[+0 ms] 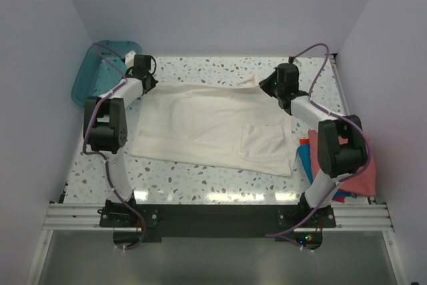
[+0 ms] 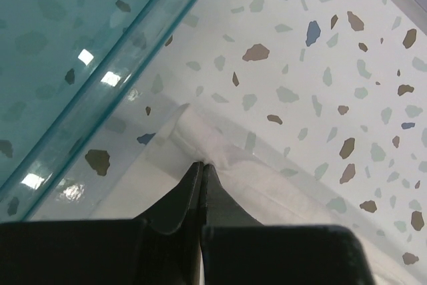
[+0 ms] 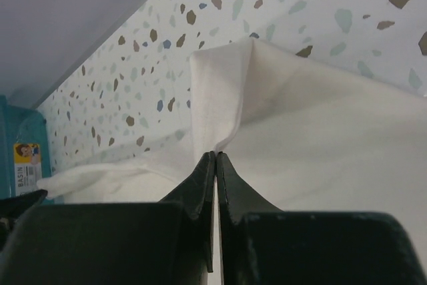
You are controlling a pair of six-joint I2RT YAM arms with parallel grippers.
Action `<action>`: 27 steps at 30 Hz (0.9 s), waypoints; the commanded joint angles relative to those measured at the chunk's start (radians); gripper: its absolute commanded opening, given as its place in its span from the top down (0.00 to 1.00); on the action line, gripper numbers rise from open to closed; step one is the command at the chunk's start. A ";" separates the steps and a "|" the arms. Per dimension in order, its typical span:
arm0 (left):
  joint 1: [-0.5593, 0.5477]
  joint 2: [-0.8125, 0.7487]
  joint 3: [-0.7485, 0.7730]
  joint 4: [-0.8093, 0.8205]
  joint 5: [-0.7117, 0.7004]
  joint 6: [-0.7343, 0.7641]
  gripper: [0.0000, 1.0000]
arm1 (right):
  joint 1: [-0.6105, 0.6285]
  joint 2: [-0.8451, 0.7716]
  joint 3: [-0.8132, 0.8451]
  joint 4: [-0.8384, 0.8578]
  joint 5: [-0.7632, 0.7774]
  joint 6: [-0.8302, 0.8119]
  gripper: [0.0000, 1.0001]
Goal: Fold and stack the t-shirts
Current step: Fold the tshirt
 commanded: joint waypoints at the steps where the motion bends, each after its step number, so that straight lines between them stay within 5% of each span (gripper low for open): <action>1: 0.011 -0.107 -0.054 0.063 -0.003 -0.023 1.00 | 0.034 -0.141 -0.076 0.038 0.116 0.014 1.00; 20: 0.035 -0.487 -0.512 0.083 0.010 -0.079 1.00 | 0.317 -0.693 -0.536 -0.188 0.409 0.192 1.00; 27: 0.040 -0.624 -0.705 0.078 0.053 -0.137 0.98 | 0.347 -0.776 -0.663 -0.210 0.374 0.179 0.99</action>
